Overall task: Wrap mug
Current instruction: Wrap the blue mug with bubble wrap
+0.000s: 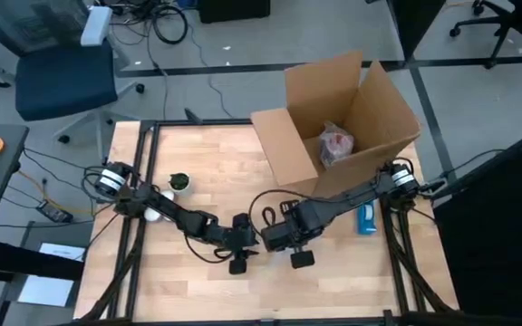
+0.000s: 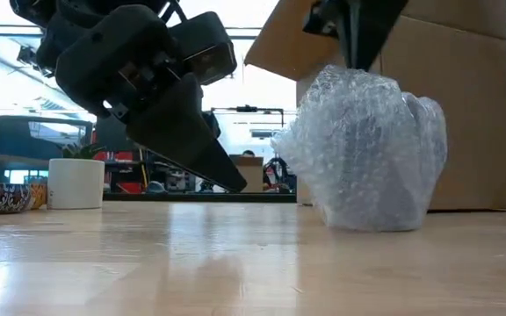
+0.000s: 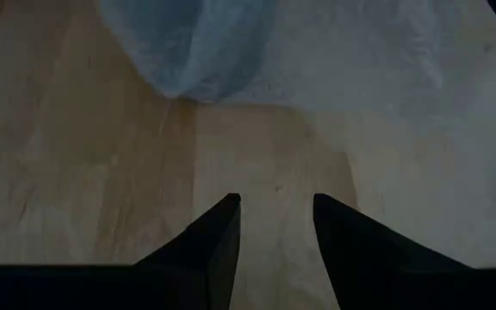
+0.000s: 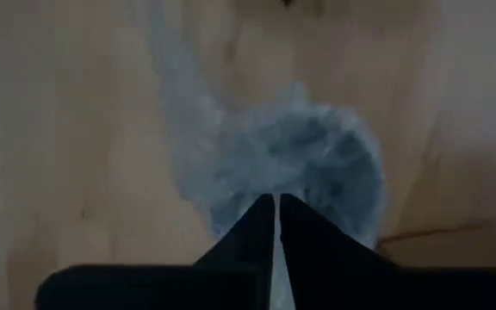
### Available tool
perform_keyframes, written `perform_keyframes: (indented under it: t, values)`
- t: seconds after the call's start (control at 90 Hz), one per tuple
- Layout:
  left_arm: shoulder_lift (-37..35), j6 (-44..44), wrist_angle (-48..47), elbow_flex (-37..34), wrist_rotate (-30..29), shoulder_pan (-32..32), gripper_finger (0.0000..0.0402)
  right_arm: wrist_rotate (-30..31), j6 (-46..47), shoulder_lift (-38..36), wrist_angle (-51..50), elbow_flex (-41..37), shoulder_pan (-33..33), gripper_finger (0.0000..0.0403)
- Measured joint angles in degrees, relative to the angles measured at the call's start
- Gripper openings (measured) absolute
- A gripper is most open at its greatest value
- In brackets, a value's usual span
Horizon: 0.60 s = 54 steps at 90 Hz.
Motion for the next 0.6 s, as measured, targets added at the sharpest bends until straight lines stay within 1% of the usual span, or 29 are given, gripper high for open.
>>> perform_keyframes:
  t: [0.089,0.233,0.378,0.467,0.6]
  values:
    - [0.0,0.0,0.0,0.0,0.0,0.0,0.0131,-0.6,-1.4,0.0,1.7,0.0,0.4,0.0000]
    - [0.0,0.0,0.0,0.0,0.0,0.0,0.0131,-3.8,-2.7,0.0,5.3,0.0,0.3,0.0000]
    - [0.0,0.0,0.0,0.0,0.0,0.0,0.0131,-4.5,-3.2,0.0,6.7,0.0,0.3,0.0000]
    - [0.0,0.0,-0.1,0.0,0.0,0.0,0.0131,-5.0,-3.2,-0.1,8.6,-2.1,0.3,0.0000]
    - [0.0,0.0,0.0,0.0,0.0,0.0,0.0131,-4.8,-2.3,0.0,8.3,-5.3,-0.5,0.0000]
